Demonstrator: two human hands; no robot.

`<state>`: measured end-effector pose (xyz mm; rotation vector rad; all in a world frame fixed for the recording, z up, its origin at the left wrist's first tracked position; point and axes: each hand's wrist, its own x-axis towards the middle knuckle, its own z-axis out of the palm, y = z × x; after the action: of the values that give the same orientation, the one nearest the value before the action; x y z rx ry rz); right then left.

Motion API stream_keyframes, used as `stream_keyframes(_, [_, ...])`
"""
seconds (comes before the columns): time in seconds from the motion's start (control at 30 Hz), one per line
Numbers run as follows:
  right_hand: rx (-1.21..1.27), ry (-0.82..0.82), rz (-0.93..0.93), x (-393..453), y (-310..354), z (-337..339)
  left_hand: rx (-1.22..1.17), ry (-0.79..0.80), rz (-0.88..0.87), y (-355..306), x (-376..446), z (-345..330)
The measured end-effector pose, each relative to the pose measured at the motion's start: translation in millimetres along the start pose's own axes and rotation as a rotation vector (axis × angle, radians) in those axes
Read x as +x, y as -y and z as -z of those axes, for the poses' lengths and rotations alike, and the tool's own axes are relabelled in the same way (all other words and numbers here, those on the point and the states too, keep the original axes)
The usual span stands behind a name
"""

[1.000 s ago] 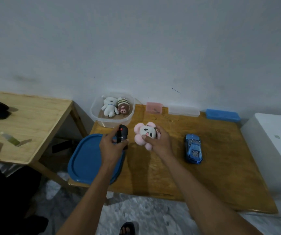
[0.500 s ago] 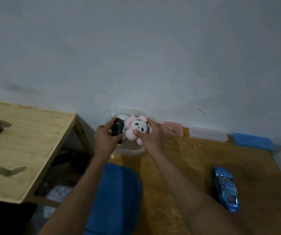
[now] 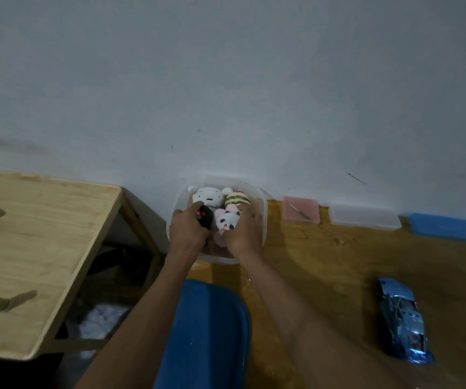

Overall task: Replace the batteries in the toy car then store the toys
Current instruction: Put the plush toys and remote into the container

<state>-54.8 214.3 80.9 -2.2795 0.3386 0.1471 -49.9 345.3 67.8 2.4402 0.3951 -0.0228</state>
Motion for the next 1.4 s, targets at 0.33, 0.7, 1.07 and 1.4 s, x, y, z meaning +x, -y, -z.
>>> stream_keyframes(0.33, [0.219,-0.097,0.077,-7.7,5.2,16.8,-0.178,-0.054,-0.057,-5.4,-14.5,23.9])
stream_keyframes(0.7, [0.335,-0.151,0.165,-85.7,-33.7,48.5,-0.180,-0.182,-0.019,38.3,-101.1,61.6])
stream_keyframes(1.07, [0.085,0.118,-0.084,-201.9,-115.1,10.5,-0.224,0.050,0.183,119.9,-219.0,39.1])
stream_keyframes(1.4, [0.109,0.201,-0.112,-226.6,-119.7,-5.9,-0.164,0.024,0.213,118.2,-258.5,28.3])
